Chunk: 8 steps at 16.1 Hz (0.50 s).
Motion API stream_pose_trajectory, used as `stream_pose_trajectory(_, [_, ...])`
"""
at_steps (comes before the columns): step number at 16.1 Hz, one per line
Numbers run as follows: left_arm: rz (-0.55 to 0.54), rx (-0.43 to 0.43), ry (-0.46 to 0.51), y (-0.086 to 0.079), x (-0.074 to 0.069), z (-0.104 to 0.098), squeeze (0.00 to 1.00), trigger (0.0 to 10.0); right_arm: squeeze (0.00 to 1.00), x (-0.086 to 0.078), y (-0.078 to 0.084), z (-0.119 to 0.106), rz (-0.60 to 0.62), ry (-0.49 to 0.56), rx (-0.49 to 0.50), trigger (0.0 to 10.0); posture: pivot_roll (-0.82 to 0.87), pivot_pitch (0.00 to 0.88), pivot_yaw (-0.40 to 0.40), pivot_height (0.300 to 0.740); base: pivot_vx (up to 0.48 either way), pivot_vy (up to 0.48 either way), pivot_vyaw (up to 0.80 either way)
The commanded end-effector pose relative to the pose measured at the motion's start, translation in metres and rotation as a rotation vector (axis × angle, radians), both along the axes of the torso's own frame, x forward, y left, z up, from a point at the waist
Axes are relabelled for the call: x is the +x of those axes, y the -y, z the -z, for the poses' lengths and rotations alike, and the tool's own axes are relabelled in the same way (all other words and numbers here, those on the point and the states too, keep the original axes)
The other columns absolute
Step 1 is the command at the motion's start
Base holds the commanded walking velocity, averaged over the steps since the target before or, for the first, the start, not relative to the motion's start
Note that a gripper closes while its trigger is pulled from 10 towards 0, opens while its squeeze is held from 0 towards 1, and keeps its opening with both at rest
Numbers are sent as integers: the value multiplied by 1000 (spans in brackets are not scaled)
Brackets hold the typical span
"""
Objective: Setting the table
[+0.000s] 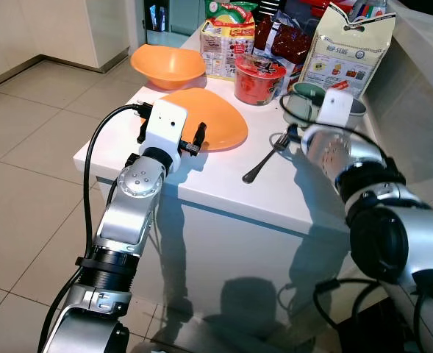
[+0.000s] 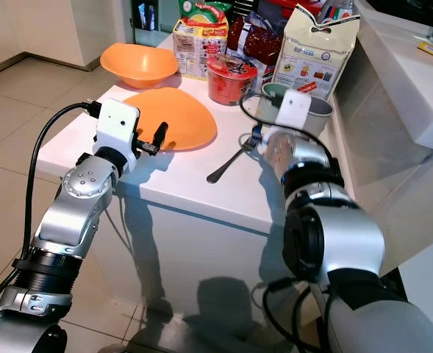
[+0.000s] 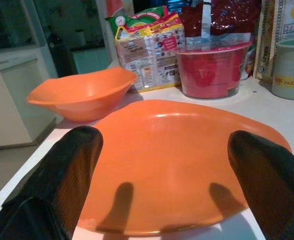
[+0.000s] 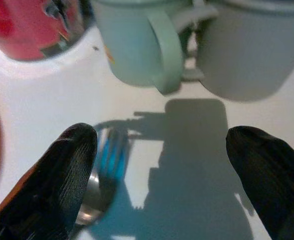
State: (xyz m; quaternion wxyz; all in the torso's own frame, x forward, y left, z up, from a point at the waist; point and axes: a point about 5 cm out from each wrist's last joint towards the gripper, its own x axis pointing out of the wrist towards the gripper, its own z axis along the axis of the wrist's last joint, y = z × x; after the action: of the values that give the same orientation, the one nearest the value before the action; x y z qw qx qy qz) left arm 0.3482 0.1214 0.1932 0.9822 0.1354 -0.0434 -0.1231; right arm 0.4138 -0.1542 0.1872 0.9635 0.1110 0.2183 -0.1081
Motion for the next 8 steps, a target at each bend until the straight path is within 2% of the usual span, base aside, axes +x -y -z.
stream_pose_trajectory(1, [10,-3,24,4,0,-8,0,10000,0,0,2,-1,11,-2,6,10000,209,0,-132,740,0,0,0])
stream_pose_trajectory(5, [13,-6,25,6,0,-7,0,10000,0,0,-6,-2,-9,-18,44,10000,202,0,-136,740,0,0,0])
stream_pose_trajectory(8, [19,-9,26,8,1,-7,0,10000,0,-4,-10,12,-17,-78,45,10000,198,0,-137,740,0,0,0])
